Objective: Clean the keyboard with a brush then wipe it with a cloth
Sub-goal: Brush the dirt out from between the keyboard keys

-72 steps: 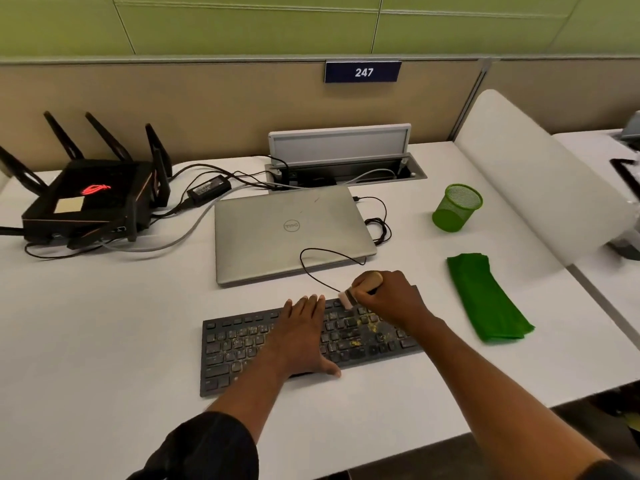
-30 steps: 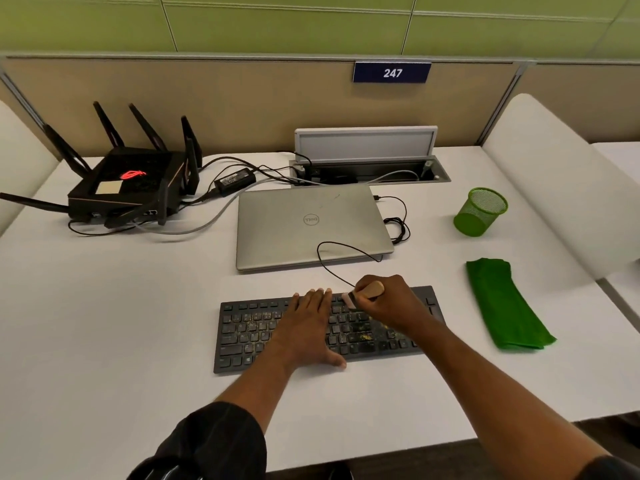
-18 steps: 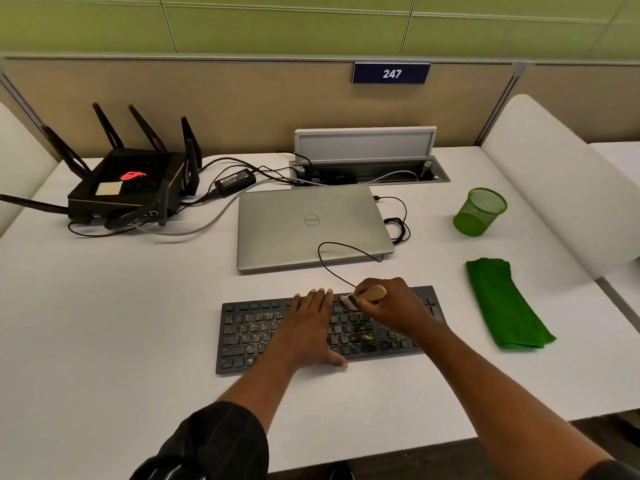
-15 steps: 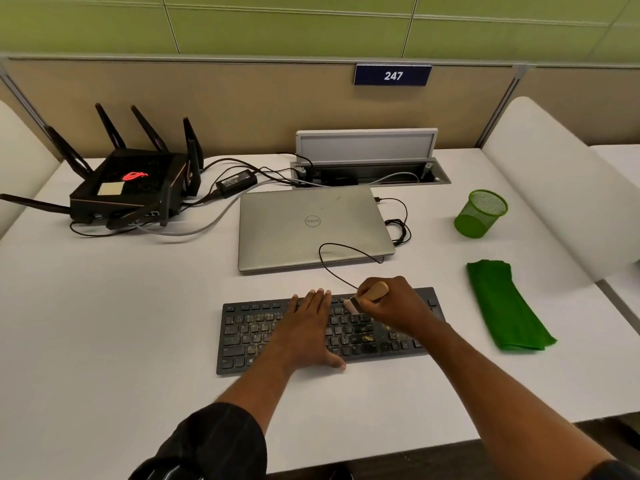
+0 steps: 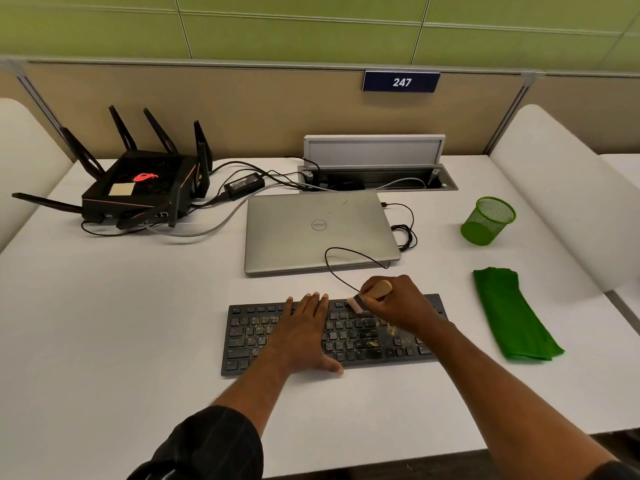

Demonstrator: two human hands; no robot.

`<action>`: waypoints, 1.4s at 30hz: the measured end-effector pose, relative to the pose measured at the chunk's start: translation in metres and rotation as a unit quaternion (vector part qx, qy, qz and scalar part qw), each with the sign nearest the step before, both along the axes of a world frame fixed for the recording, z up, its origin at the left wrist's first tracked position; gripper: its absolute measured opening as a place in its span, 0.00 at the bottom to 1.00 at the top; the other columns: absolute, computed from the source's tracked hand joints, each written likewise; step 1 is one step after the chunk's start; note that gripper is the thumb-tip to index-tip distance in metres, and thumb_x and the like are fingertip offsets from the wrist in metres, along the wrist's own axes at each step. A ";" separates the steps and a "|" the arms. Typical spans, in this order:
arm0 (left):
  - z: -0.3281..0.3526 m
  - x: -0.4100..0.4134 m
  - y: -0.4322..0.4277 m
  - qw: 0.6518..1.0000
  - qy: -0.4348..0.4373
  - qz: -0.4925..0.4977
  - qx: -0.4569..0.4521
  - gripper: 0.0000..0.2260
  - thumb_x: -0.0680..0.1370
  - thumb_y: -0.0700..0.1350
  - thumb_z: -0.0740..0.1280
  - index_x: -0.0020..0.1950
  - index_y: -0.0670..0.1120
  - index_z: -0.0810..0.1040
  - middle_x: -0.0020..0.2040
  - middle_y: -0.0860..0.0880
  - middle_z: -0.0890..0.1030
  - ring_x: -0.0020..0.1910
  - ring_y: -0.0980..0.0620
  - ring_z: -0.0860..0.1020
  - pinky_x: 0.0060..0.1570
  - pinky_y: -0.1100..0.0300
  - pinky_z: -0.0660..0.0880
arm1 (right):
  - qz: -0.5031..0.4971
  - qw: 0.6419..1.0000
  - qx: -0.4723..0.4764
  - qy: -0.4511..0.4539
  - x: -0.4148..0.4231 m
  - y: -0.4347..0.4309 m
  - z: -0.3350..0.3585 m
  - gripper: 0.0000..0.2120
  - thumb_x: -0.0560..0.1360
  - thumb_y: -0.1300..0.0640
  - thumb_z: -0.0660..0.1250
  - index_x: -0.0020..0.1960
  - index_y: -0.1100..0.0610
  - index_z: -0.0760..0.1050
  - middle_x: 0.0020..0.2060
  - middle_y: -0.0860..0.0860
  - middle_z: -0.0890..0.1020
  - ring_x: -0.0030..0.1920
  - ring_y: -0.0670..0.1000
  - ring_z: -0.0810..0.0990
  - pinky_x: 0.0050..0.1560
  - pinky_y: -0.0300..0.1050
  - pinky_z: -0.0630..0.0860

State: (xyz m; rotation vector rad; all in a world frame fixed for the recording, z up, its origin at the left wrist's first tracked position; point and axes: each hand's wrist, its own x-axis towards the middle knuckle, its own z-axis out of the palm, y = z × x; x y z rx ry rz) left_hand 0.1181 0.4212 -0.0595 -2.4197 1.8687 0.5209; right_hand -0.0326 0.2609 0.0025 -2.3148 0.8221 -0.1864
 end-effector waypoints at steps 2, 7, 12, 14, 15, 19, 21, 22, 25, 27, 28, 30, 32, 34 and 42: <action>0.000 0.000 0.000 1.000 -0.002 -0.003 0.001 0.62 0.67 0.77 0.66 0.82 0.45 0.36 0.84 0.45 0.43 0.82 0.46 0.42 0.79 0.41 0.42 | 0.009 1.000 0.001 0.006 -0.001 -0.001 -0.001 0.04 0.73 0.56 0.69 0.42 0.49 0.82 0.36 0.44 0.84 0.36 0.43 0.81 0.37 0.39 0.76; -0.001 0.002 -0.001 1.000 -0.003 -0.005 0.001 0.62 0.66 0.78 0.67 0.82 0.45 0.37 0.84 0.45 0.45 0.82 0.46 0.45 0.79 0.42 0.41 | 0.013 0.999 0.013 0.028 -0.002 -0.004 0.001 0.04 0.72 0.58 0.70 0.41 0.51 0.82 0.34 0.45 0.84 0.33 0.43 0.80 0.33 0.37 0.74; -0.001 0.003 -0.005 1.000 -0.011 -0.013 0.001 0.63 0.65 0.78 0.67 0.83 0.45 0.38 0.83 0.44 0.49 0.82 0.45 0.48 0.79 0.40 0.43 | 0.001 1.000 0.014 0.005 -0.001 -0.003 -0.002 0.04 0.74 0.56 0.69 0.44 0.50 0.83 0.37 0.44 0.85 0.37 0.43 0.81 0.37 0.38 0.76; -0.001 0.004 -0.005 1.000 -0.011 -0.013 -0.002 0.63 0.64 0.78 0.68 0.83 0.45 0.39 0.83 0.44 0.50 0.82 0.45 0.49 0.79 0.40 0.43 | 0.009 1.000 0.007 0.017 -0.001 -0.003 -0.004 0.04 0.73 0.57 0.69 0.42 0.49 0.82 0.36 0.44 0.84 0.36 0.43 0.81 0.36 0.40 0.76; -0.002 0.004 -0.006 1.000 -0.012 -0.013 -0.004 0.63 0.64 0.78 0.68 0.83 0.45 0.40 0.83 0.44 0.50 0.82 0.45 0.49 0.79 0.40 0.43 | 0.013 1.000 -0.002 0.023 0.000 -0.003 -0.003 0.05 0.72 0.57 0.69 0.40 0.48 0.81 0.35 0.44 0.84 0.35 0.43 0.80 0.35 0.38 0.74; -0.002 0.005 -0.006 1.000 -0.013 -0.014 -0.002 0.63 0.64 0.78 0.68 0.83 0.44 0.40 0.83 0.44 0.50 0.82 0.45 0.49 0.79 0.40 0.42 | -0.009 1.000 0.009 -0.007 0.005 -0.002 0.000 0.05 0.71 0.58 0.69 0.40 0.49 0.82 0.33 0.43 0.84 0.34 0.39 0.79 0.32 0.31 0.71; -0.002 0.005 -0.007 1.000 -0.012 -0.013 0.001 0.63 0.64 0.78 0.68 0.83 0.44 0.40 0.83 0.44 0.49 0.82 0.45 0.48 0.79 0.40 0.42 | -0.033 0.998 0.024 -0.038 0.009 0.001 -0.001 0.04 0.73 0.58 0.70 0.44 0.52 0.83 0.36 0.44 0.84 0.35 0.40 0.80 0.34 0.32 0.74; -0.002 0.005 -0.007 1.000 -0.013 -0.014 0.001 0.63 0.64 0.78 0.67 0.83 0.44 0.40 0.84 0.44 0.49 0.82 0.45 0.48 0.79 0.41 0.42 | -0.036 0.998 0.027 -0.045 0.010 0.004 -0.002 0.04 0.74 0.58 0.70 0.45 0.53 0.84 0.37 0.45 0.85 0.36 0.41 0.81 0.35 0.34 0.76; -0.003 0.006 -0.007 1.000 -0.013 -0.016 0.002 0.63 0.64 0.79 0.67 0.83 0.44 0.41 0.84 0.44 0.48 0.82 0.45 0.47 0.79 0.41 0.42 | -0.019 0.999 0.037 -0.032 0.011 0.009 -0.009 0.04 0.74 0.57 0.70 0.46 0.52 0.83 0.38 0.45 0.85 0.37 0.44 0.82 0.37 0.37 0.77; -0.004 0.006 -0.007 1.000 -0.012 -0.015 0.001 0.63 0.64 0.79 0.67 0.83 0.44 0.41 0.84 0.44 0.48 0.82 0.45 0.47 0.79 0.41 0.43 | -0.013 0.999 0.039 -0.021 0.009 0.009 -0.013 0.04 0.74 0.57 0.70 0.45 0.52 0.83 0.37 0.45 0.85 0.36 0.44 0.81 0.35 0.37 0.76; -0.003 0.006 -0.007 1.000 -0.011 -0.016 0.000 0.63 0.64 0.79 0.67 0.83 0.44 0.41 0.84 0.44 0.48 0.82 0.45 0.47 0.79 0.41 0.43 | -0.009 0.999 0.037 -0.015 0.009 0.008 -0.013 0.04 0.74 0.57 0.70 0.44 0.52 0.83 0.36 0.45 0.84 0.35 0.44 0.81 0.34 0.37 0.75; -0.004 0.006 -0.007 1.000 -0.010 -0.017 -0.001 0.63 0.64 0.79 0.67 0.83 0.44 0.42 0.84 0.44 0.48 0.82 0.45 0.47 0.79 0.41 0.42 | 0.000 0.999 0.033 -0.007 0.009 0.008 -0.011 0.03 0.73 0.57 0.70 0.43 0.51 0.83 0.35 0.45 0.84 0.34 0.44 0.80 0.33 0.35 0.74; -0.004 0.006 -0.007 1.000 -0.011 -0.017 -0.001 0.63 0.64 0.79 0.67 0.83 0.44 0.41 0.84 0.44 0.48 0.82 0.45 0.47 0.79 0.42 0.42 | -0.004 0.999 0.030 -0.015 0.010 0.008 -0.008 0.03 0.73 0.57 0.70 0.44 0.51 0.83 0.35 0.45 0.84 0.34 0.44 0.81 0.33 0.35 0.75; -0.004 0.006 -0.007 1.000 -0.011 -0.017 0.001 0.63 0.64 0.79 0.67 0.83 0.44 0.41 0.84 0.44 0.48 0.82 0.45 0.47 0.79 0.42 0.42 | -0.016 0.999 0.027 -0.033 0.011 0.008 -0.007 0.04 0.74 0.57 0.69 0.45 0.52 0.83 0.36 0.45 0.84 0.36 0.44 0.81 0.34 0.37 0.77; -0.003 0.006 -0.007 1.000 -0.016 -0.019 0.002 0.63 0.65 0.79 0.67 0.83 0.44 0.41 0.84 0.44 0.48 0.82 0.45 0.47 0.79 0.42 0.41 | 0.012 1.000 0.020 0.001 0.009 0.008 -0.010 0.03 0.74 0.57 0.70 0.43 0.51 0.81 0.35 0.45 0.83 0.34 0.44 0.80 0.33 0.34 0.73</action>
